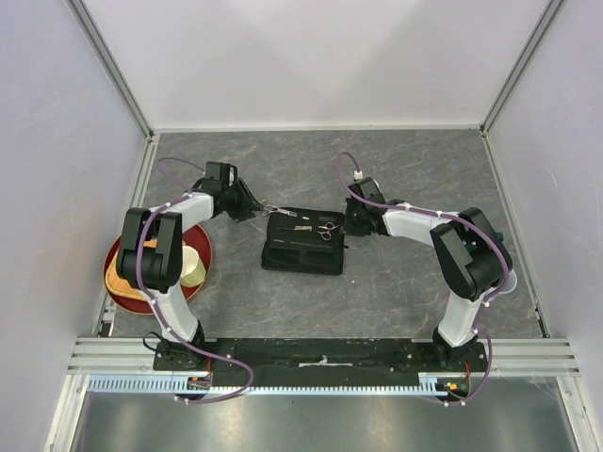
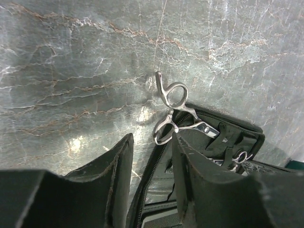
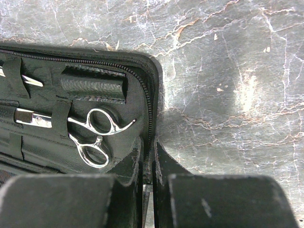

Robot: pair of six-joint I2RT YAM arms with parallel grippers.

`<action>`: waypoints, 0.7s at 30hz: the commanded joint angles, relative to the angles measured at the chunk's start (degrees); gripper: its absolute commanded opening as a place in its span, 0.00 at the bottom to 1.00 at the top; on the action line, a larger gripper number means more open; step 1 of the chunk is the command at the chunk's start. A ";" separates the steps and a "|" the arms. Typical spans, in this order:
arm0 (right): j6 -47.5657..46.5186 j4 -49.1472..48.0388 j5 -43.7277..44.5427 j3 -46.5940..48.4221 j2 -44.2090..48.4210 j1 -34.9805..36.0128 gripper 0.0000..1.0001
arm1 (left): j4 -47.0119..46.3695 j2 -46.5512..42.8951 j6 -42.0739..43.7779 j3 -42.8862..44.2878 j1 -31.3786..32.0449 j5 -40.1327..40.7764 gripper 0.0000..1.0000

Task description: Sort the hair-cutting tools

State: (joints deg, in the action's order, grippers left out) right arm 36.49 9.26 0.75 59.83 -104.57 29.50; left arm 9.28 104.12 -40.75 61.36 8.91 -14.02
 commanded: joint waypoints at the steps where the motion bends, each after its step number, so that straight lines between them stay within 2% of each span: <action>1: 0.69 -2.93 -0.67 -1.12 -4.85 0.91 0.04 | -0.75 -1.11 2.52 1.04 1.11 0.84 0.42; 5: 0.69 -3.02 -0.58 -1.04 -5.02 0.92 0.04 | -1.98 0.47 2.52 2.09 2.43 1.63 0.40; 15: 0.69 -3.19 -2.07 -1.04 -5.38 0.91 0.04 | -1.54 2.41 2.34 2.62 3.66 3.03 0.13; 21: 0.51 -3.19 -2.07 -0.77 -5.64 0.91 0.03 | -0.58 2.49 1.99 2.45 4.10 3.91 0.08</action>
State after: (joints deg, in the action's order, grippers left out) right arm 36.45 9.17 0.25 59.83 -104.64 29.34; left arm 8.88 106.06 -40.34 62.30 12.12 -11.68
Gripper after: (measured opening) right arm 0.105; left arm 0.108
